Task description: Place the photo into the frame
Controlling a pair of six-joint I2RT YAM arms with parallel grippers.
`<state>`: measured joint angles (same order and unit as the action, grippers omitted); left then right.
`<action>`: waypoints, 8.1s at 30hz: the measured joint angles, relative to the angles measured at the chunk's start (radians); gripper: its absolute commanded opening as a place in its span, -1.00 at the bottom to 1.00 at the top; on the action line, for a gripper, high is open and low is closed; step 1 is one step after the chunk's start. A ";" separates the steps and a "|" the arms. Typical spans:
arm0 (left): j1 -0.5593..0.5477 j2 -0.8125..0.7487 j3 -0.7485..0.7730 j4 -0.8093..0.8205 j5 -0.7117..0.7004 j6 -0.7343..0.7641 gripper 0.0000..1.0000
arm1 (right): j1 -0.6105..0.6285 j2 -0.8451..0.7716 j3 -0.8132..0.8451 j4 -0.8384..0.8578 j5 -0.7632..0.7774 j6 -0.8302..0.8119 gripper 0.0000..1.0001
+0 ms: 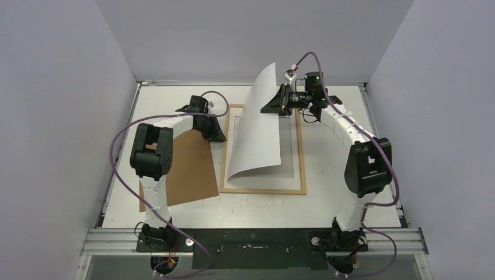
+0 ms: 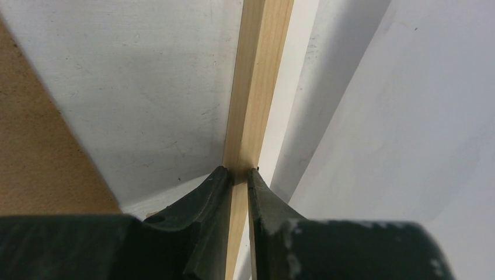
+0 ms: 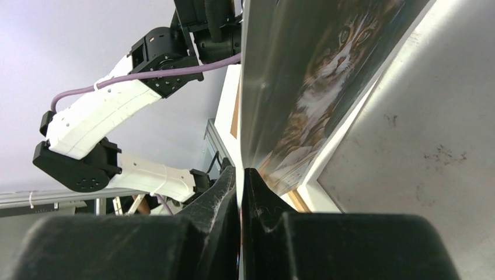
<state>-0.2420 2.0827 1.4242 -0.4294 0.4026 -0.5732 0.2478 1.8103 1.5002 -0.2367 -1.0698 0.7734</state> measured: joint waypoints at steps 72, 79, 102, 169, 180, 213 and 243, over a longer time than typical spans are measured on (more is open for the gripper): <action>0.018 0.010 0.000 0.014 0.042 -0.010 -0.69 | -0.065 0.306 0.106 -0.586 0.340 -0.605 0.26; 0.042 0.010 0.015 -0.015 0.048 0.009 -0.46 | -0.113 0.165 0.060 -0.560 0.394 -0.539 0.32; 0.307 -0.409 -0.086 -0.187 -0.196 0.108 0.11 | 0.232 -0.132 -0.070 -0.187 0.758 -0.140 0.20; 0.755 -0.259 -0.296 -0.134 -0.092 0.202 0.07 | 0.523 0.540 0.334 -0.127 0.589 0.245 0.25; 0.756 -0.259 -0.294 -0.126 -0.084 0.215 0.03 | 0.518 0.512 0.267 -0.010 0.627 0.245 0.16; 0.613 -0.335 -0.408 -0.005 -0.096 0.168 -0.05 | 0.448 0.288 -0.010 0.221 0.673 0.187 0.07; 0.503 -0.344 -0.457 -0.103 0.065 0.079 0.01 | 0.402 0.177 -0.080 -0.088 0.845 -0.090 0.18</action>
<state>0.2607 1.7386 0.9668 -0.5327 0.4675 -0.4938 0.6502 1.9869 1.4204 -0.3244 -0.2253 0.6838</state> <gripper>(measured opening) 0.487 0.600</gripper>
